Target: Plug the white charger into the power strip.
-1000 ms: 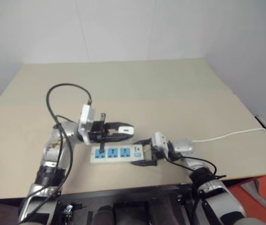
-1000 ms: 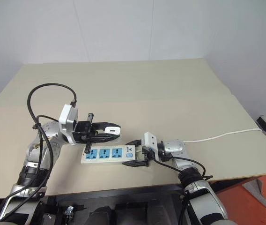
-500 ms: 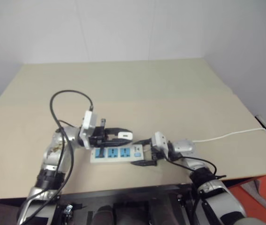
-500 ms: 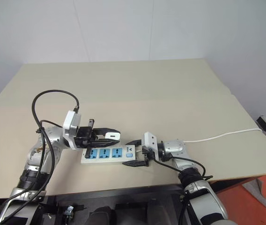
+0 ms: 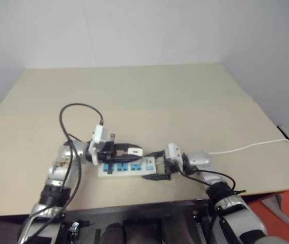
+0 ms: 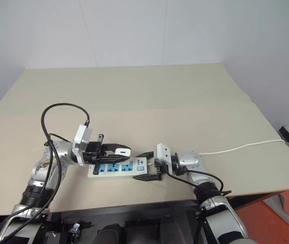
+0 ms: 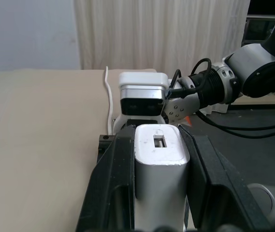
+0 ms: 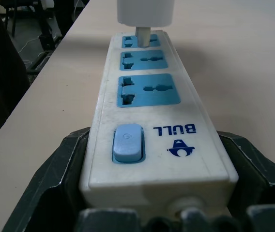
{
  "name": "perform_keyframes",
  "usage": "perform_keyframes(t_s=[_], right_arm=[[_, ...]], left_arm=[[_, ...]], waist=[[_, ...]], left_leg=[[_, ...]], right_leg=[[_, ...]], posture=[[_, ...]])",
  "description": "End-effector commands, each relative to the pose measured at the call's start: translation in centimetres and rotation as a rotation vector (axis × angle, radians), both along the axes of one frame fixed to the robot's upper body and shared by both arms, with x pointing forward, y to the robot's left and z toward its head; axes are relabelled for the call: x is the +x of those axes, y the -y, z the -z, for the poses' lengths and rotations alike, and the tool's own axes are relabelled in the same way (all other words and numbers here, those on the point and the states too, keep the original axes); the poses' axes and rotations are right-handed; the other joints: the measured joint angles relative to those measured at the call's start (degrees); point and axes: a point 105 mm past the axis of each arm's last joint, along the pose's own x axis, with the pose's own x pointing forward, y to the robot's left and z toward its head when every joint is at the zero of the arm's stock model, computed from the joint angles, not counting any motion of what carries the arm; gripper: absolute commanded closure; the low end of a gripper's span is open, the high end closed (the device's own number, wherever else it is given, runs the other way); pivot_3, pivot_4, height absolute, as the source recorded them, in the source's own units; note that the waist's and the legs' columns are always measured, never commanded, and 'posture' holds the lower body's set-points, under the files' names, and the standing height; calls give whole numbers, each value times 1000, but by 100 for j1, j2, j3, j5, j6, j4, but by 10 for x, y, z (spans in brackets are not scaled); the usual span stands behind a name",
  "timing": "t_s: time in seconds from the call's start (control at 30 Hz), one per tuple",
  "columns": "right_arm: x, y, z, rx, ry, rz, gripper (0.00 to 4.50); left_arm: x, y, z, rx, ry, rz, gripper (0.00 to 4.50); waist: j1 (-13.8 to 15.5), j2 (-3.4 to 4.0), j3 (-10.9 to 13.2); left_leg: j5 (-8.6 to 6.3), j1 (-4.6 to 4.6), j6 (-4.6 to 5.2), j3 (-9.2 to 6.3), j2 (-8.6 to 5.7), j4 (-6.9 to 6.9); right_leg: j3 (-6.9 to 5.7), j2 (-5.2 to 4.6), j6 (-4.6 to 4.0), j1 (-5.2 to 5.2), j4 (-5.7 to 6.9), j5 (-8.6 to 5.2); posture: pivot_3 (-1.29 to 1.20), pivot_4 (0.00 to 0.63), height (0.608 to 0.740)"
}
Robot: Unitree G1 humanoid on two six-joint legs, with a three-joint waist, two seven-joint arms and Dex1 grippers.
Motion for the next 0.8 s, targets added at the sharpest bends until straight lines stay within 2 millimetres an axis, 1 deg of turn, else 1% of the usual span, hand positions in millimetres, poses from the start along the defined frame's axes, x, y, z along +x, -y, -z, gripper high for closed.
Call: perform_keyframes(t_s=[0.03,0.3,0.43,0.57,0.8], right_arm=[[-11,9,35,-126,-100,9,1067],[-12,8,36,-123,-104,8,1067],[-13,8,36,-122,-105,11,1067],[-13,8,36,-122,-106,14,1067],[-13,8,36,-118,-107,17,1067]], left_arm=[[-1,0,-2,2,26,2,3487],[-4,6,3,0,7,21,3487],[-5,6,10,30,-5,31,3487],[-2,6,16,43,-8,13,3487],[0,6,17,37,-10,-6,3487]], waist=[[0,0,0],[2,0,0],[0,0,0],[5,0,1],[8,0,1]], left_leg=[[0,-1,0,0,0,-1],[0,-1,0,-1,1,-4],[0,-2,0,-1,1,-8],[0,-3,0,-1,1,-8],[0,-6,0,-15,3,-13]], right_leg=[[0,0,0,0,-1,0],[0,0,0,-1,-2,-1],[0,0,0,-2,-5,-1],[0,0,-1,-4,-6,-1],[0,0,-1,-8,-10,-2]], posture=[[0,150,740],[0,150,740],[0,150,740],[0,150,740],[0,150,740]])
